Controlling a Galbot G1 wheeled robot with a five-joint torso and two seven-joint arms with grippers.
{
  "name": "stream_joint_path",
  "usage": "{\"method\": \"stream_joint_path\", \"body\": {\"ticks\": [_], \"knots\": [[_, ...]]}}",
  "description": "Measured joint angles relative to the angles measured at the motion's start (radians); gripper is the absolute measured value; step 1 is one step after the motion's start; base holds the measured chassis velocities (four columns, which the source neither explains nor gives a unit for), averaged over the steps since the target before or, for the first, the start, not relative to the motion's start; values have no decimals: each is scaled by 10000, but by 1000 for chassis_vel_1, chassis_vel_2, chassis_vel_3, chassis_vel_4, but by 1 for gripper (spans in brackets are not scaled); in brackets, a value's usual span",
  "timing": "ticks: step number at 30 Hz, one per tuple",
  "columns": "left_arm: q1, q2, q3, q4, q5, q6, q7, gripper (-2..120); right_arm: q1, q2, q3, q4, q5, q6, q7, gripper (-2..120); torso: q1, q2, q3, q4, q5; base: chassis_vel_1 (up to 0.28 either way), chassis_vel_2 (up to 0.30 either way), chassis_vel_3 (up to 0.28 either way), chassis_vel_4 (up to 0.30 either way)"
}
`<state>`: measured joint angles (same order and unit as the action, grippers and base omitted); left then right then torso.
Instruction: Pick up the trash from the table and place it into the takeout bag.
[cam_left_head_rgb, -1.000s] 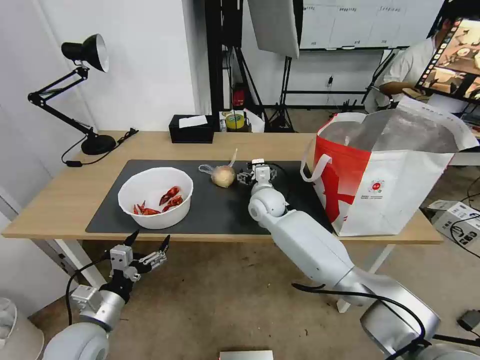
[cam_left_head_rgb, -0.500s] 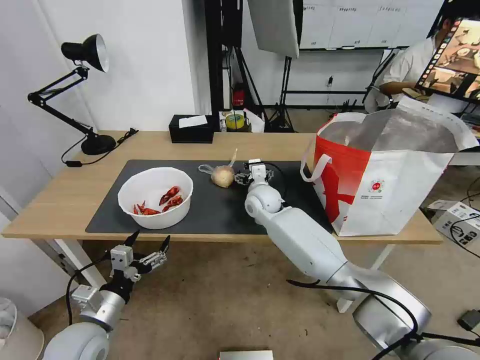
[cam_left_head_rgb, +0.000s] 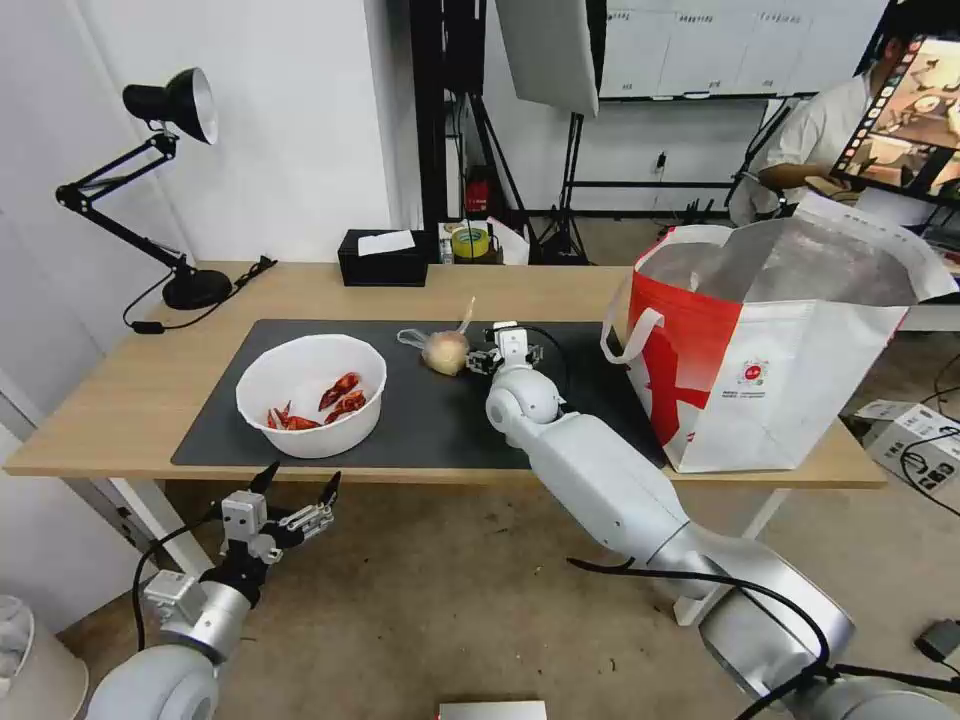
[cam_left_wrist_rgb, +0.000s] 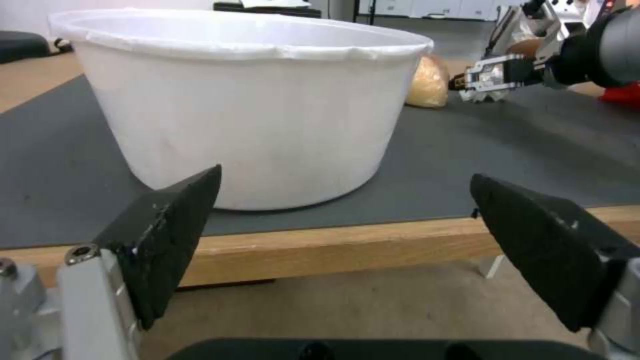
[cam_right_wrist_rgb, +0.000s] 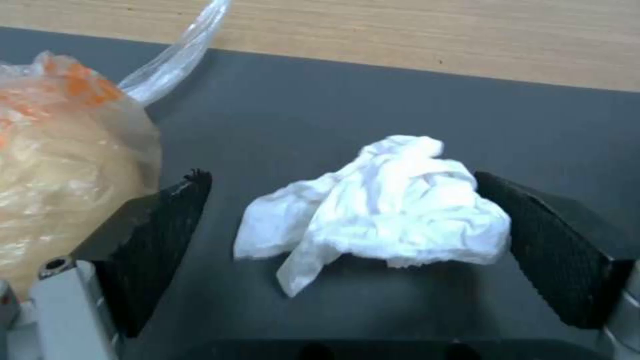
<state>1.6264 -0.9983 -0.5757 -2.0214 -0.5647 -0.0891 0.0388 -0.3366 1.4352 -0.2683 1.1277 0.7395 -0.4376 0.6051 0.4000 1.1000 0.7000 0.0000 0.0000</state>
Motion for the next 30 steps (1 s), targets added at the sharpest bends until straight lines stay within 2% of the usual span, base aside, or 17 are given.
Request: {"method": "stream_joint_path", "body": {"ticks": [7, 11, 13, 15, 17, 18, 21, 22, 25, 26, 29, 30], "knots": [[-27, 10, 52, 17, -4, 0, 0, 100, -8, -16, 50, -30, -6, 1, -36, 99, 0, 0, 0, 0, 0, 0, 0, 0, 0], [-40, 7, 69, 21, -9, -1, 0, 100, -11, -39, 60, -35, -9, 21, -41, 93, 0, 0, 0, 0, 0, 0, 0, 0, 0], [-42, 15, 70, 28, -21, -3, 0, 100, -13, -55, 64, -34, -11, 29, -41, 84, -1, 0, 0, 0, 0, 0, 0, 0, 0], [-42, 22, 70, 30, -26, -8, 0, 100, -14, -61, 65, -31, -12, 31, -42, 80, 0, 0, 0, 0, 0, 0, 0, 0, 0], [-42, 30, 70, 32, -36, -21, -1, 100, -19, -80, 68, -8, -12, 37, -42, 68, 0, 0, 0, 0, 0, 0, 0, 0, 0], [-42, 30, 70, 32, -36, -21, -1, 100, -19, -80, 68, -8, -12, 37, -42, 68, 0, 0, 0, 0, 0, 0, 0, 0, 0], [-45, 45, 76, 32, -55, -25, -2, 100, -38, -111, 79, 31, -11, 41, -33, 54, 0, 0, 0, 0, 0, 0, 0, 0, 0], [-45, 45, 76, 32, -55, -25, -2, 100, -38, -111, 79, 31, -11, 41, -33, 54, 0, 0, 0, 0, 0, 0, 0, 0, 0], [-67, 55, 113, 31, -61, -26, -2, 100, -54, -147, 84, 72, -10, 50, -19, 41, -1, 0, 0, 0, 0, 0, 0, 0, 0], [-67, 55, 113, 31, -61, -26, -2, 100, -54, -147, 84, 72, -10, 50, -19, 41, -1, 0, 0, 0, 0, 0, 0, 0, 0], [-77, 51, 160, 32, -63, -27, -7, 100, -84, -204, 85, 125, -9, 54, -11, 26, 0, 0, 0, 0, 0, 0, 0, 0, 0], [-77, 51, 160, 32, -63, -27, -7, 100, -84, -204, 85, 125, -9, 54, -11, 26, 0, 0, 0, 0, 0, 0, 0, 0, 0]]}}
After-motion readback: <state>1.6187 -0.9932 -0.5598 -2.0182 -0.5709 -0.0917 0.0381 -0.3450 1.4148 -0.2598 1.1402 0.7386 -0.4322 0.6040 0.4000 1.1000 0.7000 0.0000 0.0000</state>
